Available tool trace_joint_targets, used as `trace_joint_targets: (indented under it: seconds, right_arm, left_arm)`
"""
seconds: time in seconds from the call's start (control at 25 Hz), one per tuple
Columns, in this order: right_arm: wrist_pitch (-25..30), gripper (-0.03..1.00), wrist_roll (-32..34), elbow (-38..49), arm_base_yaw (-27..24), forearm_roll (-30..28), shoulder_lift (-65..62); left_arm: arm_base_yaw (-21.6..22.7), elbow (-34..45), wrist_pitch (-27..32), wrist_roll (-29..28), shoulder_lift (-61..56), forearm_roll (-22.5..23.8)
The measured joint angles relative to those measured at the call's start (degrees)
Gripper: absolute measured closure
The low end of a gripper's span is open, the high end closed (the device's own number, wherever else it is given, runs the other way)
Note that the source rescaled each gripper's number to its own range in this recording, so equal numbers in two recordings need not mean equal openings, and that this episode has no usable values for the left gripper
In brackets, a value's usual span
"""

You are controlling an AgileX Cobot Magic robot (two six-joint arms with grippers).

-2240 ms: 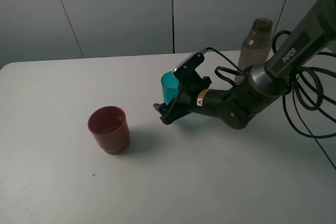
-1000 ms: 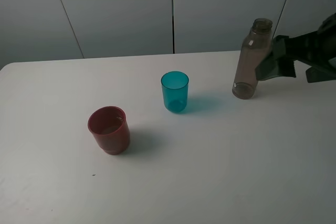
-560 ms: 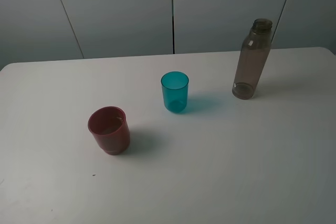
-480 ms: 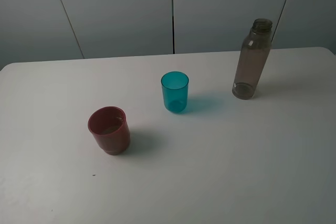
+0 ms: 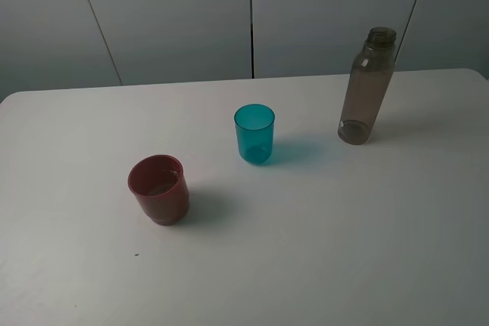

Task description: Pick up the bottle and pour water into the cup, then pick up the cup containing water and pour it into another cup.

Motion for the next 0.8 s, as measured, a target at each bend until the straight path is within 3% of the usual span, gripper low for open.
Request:
trace_joint_targets:
  seconds: [0.16,0.4,0.64,0.8]
  right_arm:
    - [0.1,-0.03,-0.1,1.9,0.0,2.1,-0.1]
    - [-2.0,-0.03,0.0,8.0,0.0,-3.9,-0.1]
    - [-3.3,-0.03,-0.9,8.5,0.0,-3.9,-0.3]
    - [-3.3,-0.03,-1.1,8.5,-3.1,-4.3,-0.3]
  left_arm:
    - [0.0,0.0,0.0,0.0,0.0,0.0]
    - [0.0,0.0,0.0,0.0,0.0,0.0]
    - [0.0,0.0,0.0,0.0,0.0,0.0]
    - [0.0,0.0,0.0,0.0,0.0,0.0]
